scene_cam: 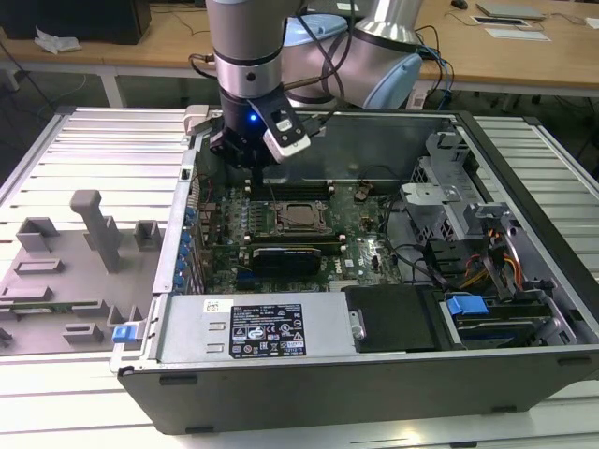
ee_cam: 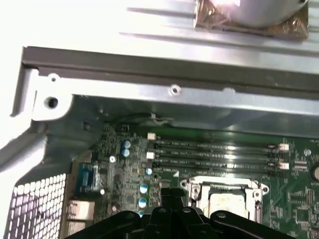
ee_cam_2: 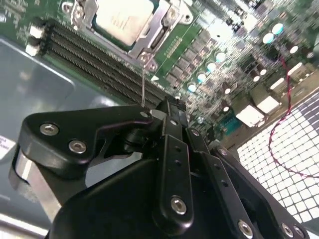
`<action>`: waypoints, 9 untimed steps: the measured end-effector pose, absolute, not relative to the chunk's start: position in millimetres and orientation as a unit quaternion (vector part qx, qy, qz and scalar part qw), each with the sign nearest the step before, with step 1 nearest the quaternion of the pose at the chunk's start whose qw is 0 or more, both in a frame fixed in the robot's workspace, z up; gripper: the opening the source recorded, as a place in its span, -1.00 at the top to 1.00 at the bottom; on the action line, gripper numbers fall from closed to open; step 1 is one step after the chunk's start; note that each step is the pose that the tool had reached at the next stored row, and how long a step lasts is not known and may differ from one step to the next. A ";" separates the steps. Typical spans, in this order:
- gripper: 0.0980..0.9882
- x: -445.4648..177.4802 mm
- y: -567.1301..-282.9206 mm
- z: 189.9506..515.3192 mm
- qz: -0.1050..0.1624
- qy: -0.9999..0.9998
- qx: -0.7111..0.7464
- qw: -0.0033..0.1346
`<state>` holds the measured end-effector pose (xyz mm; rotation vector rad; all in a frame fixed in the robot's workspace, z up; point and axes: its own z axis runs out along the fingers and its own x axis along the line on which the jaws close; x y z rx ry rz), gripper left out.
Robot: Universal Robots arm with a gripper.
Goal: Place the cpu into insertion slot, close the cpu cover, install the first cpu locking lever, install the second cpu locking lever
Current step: 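Install the first cpu locking lever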
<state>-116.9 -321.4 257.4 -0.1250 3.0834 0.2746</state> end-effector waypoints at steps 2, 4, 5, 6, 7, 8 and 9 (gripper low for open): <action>0.98 -118.3 -321.3 257.4 0.102 0.994 -0.040 0.024; 0.98 -118.6 -321.3 257.4 0.114 0.992 -0.040 0.026; 0.98 -118.6 -321.3 257.4 0.116 0.992 -0.040 0.027; 0.98 -118.6 -321.3 257.4 0.116 0.992 -0.040 0.027; 0.98 -118.3 -321.3 257.4 0.116 0.992 -0.040 0.026; 0.98 -117.1 -321.3 257.4 0.116 0.992 -0.040 0.026; 0.98 -115.6 -321.4 257.4 0.116 0.992 -0.040 0.026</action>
